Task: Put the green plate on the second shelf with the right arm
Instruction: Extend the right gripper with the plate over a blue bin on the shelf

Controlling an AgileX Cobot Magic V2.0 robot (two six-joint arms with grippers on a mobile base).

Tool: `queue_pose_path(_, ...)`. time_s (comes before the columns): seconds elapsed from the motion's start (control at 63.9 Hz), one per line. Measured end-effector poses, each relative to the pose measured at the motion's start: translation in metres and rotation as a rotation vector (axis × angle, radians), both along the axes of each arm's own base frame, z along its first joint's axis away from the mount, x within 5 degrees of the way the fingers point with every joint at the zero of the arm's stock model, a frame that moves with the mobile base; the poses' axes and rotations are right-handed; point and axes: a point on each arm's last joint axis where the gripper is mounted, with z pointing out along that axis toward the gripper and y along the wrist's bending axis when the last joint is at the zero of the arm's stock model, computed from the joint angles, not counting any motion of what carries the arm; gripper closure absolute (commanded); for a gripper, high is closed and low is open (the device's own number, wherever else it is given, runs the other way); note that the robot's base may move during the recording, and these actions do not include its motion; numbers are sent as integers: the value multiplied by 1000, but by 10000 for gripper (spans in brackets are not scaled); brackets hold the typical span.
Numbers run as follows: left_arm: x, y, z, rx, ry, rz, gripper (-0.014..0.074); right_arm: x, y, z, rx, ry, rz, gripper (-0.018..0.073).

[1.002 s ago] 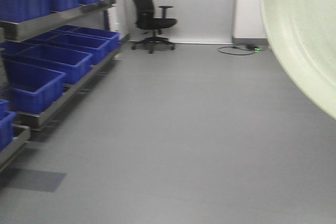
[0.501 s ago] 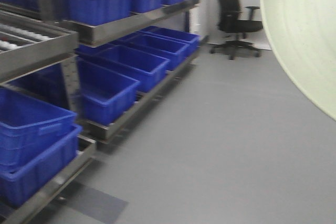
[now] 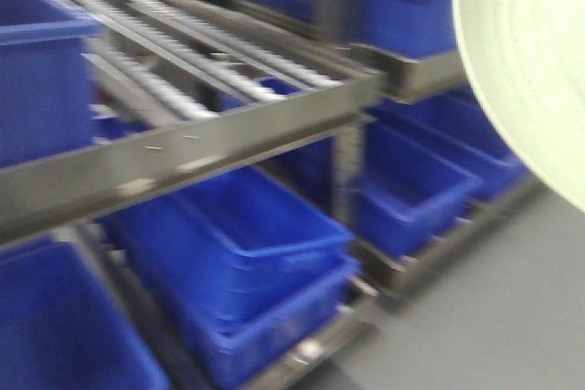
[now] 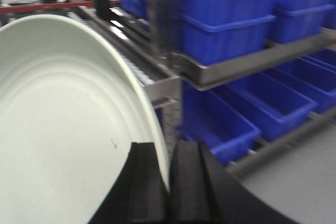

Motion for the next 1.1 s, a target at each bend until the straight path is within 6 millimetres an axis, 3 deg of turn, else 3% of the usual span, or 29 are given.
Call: queue_pose_path(1.096, 0, 0, 0, 0, 0, 0, 466, 0, 0, 0, 0, 0, 0, 503)
